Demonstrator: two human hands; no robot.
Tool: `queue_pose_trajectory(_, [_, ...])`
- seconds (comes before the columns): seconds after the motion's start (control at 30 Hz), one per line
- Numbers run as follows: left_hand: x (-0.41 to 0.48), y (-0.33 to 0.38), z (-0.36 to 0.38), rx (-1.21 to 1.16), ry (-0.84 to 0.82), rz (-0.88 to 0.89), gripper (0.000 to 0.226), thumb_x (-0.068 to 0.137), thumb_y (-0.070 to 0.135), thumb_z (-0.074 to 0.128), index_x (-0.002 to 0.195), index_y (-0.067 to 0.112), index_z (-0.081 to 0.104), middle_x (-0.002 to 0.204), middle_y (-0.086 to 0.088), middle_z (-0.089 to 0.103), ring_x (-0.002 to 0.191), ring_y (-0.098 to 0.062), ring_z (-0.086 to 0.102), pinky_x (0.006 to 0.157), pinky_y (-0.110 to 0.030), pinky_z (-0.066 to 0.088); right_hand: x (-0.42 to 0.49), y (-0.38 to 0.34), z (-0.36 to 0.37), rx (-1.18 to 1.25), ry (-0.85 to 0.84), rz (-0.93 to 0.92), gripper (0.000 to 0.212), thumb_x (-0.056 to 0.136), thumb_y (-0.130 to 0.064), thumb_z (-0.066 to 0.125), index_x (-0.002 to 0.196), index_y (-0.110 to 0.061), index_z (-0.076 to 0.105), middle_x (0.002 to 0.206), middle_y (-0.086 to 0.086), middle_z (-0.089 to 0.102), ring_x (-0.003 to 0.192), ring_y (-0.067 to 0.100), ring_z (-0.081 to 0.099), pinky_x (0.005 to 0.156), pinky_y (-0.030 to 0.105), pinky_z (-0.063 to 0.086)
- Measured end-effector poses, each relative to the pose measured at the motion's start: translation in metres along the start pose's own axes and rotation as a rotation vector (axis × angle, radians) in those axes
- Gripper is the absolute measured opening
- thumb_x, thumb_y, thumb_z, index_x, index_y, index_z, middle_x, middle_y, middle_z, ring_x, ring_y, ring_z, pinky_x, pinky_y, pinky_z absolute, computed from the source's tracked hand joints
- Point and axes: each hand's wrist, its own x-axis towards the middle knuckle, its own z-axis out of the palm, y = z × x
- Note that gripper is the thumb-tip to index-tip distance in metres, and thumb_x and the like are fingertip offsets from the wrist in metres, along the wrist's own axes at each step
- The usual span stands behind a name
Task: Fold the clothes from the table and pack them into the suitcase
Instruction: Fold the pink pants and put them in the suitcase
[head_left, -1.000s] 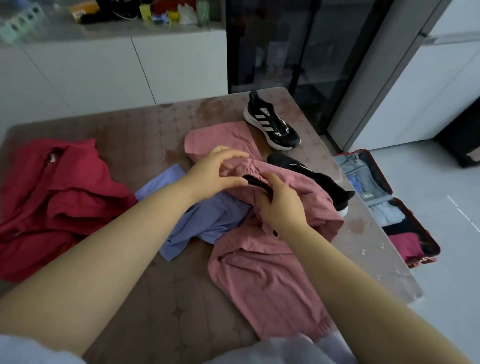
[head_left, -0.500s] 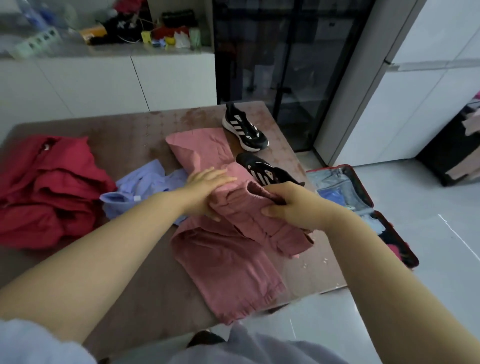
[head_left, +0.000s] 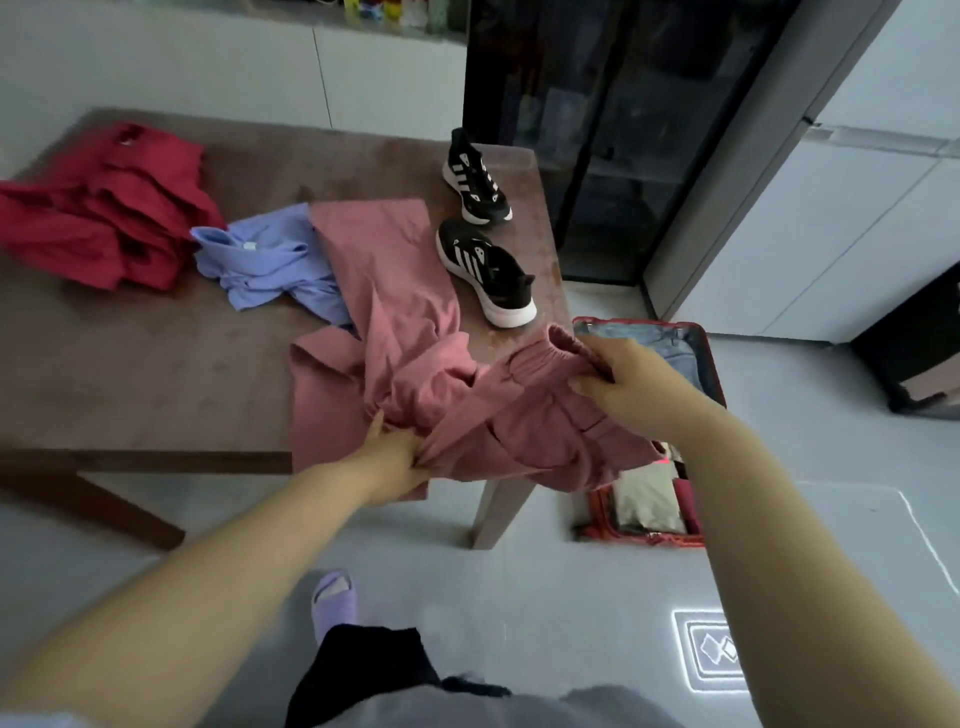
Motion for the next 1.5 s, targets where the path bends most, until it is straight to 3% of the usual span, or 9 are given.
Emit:
queue_pose_trajectory(0.17, [-0.061, 0.02, 0.025, -0.518, -0.141, -0.016, 0.082, 0.069, 0.081, 0.046, 0.128, 0.025, 0.054, 0.131, -0.003, 0.056, 0.12, -0.023, 0.052, 0.105, -0.033, 0.039, -0.001, 0.004, 0.023, -0.041, 0.114, 0.001, 0.04, 0.087, -0.005, 0.052, 0.125, -0.019, 0.057, 0.105, 0.008, 0.066, 0.101, 0.032, 0.059, 0.076, 0.032, 0.042])
queue_pose_trajectory(0.3, [-0.093, 0.029, 0.043, -0.851, -0.267, -0.082, 0.057, 0.09, 0.044, 0.054, 0.141, 0.025, 0.038, 0.13, 0.017, 0.044, 0.12, -0.004, 0.044, 0.098, -0.014, 0.035, -0.001, -0.011, 0.051, -0.045, 0.085, -0.012, 0.052, 0.086, -0.005, 0.049, 0.133, -0.026, 0.051, 0.122, 0.008, 0.064, 0.111, 0.032, 0.057, 0.089, 0.042, 0.047])
queue_pose_trajectory(0.43, [-0.104, 0.013, 0.055, -0.93, -0.142, -0.158, 0.056, 0.086, 0.051, 0.056, 0.135, 0.025, 0.046, 0.136, 0.003, 0.051, 0.121, -0.016, 0.051, 0.105, -0.034, 0.041, 0.0, -0.033, 0.067, -0.013, 0.1, -0.036, 0.051, 0.085, -0.005, 0.048, 0.129, -0.03, 0.055, 0.123, 0.004, 0.064, 0.115, 0.029, 0.056, 0.093, 0.042, 0.047])
queue_pose_trajectory(0.6, [-0.111, -0.007, 0.033, -0.867, 0.047, -0.307, 0.017, 0.097, 0.024, 0.049, 0.107, 0.012, 0.055, 0.087, -0.001, 0.06, 0.071, -0.01, 0.054, 0.055, -0.012, 0.048, 0.004, -0.063, 0.074, -0.003, 0.114, -0.111, 0.049, 0.086, -0.003, 0.049, 0.129, -0.028, 0.056, 0.118, 0.005, 0.066, 0.111, 0.029, 0.058, 0.089, 0.041, 0.047])
queue_pose_trajectory(0.87, [-0.121, -0.011, 0.035, -0.74, -0.288, -0.231, 0.079, 0.066, 0.055, 0.076, 0.132, 0.021, 0.048, 0.12, 0.006, 0.059, 0.109, -0.013, 0.056, 0.097, -0.031, 0.047, 0.003, -0.079, 0.059, -0.032, 0.118, -0.172, 0.046, 0.086, -0.001, 0.052, 0.125, -0.025, 0.059, 0.113, -0.001, 0.067, 0.107, 0.023, 0.06, 0.089, 0.039, 0.048])
queue_pose_trajectory(0.97, [-0.111, -0.021, 0.029, -0.677, -0.199, -0.155, 0.063, 0.072, 0.02, 0.08, 0.126, 0.023, 0.047, 0.1, 0.015, 0.058, 0.089, -0.005, 0.057, 0.078, -0.02, 0.05, -0.002, -0.074, 0.057, -0.056, 0.098, -0.153, 0.047, 0.086, -0.002, 0.051, 0.126, -0.026, 0.059, 0.116, -0.001, 0.067, 0.109, 0.023, 0.059, 0.089, 0.037, 0.047])
queue_pose_trajectory(1.07, [-0.096, -0.052, 0.007, -0.709, -0.075, -0.126, 0.084, 0.072, 0.006, 0.078, 0.14, 0.02, 0.032, 0.127, 0.004, 0.052, 0.118, -0.014, 0.051, 0.095, -0.022, 0.042, -0.009, -0.066, 0.059, -0.089, 0.111, -0.122, 0.045, 0.087, -0.002, 0.053, 0.126, -0.024, 0.059, 0.118, 0.0, 0.065, 0.11, 0.024, 0.057, 0.083, 0.026, 0.04])
queue_pose_trajectory(1.37, [-0.022, -0.099, -0.021, -0.626, 0.348, -0.25, 0.073, 0.086, 0.004, 0.064, 0.147, 0.013, 0.024, 0.146, -0.015, 0.035, 0.134, -0.028, 0.035, 0.1, -0.028, 0.031, -0.022, -0.033, 0.082, -0.001, 0.204, 0.009, 0.038, 0.09, -0.006, 0.054, 0.123, -0.024, 0.06, 0.109, -0.002, 0.069, 0.103, 0.023, 0.062, 0.087, 0.034, 0.048])
queue_pose_trajectory(1.5, [0.01, -0.112, -0.014, -0.426, 0.373, -0.248, 0.083, 0.085, 0.018, 0.068, 0.15, 0.02, 0.016, 0.156, -0.01, 0.013, 0.142, -0.027, 0.018, 0.113, -0.038, 0.02, -0.028, -0.018, 0.092, 0.102, 0.266, 0.074, 0.033, 0.087, -0.001, 0.056, 0.113, -0.02, 0.064, 0.093, -0.024, 0.061, 0.093, -0.014, 0.055, 0.08, 0.005, 0.038])
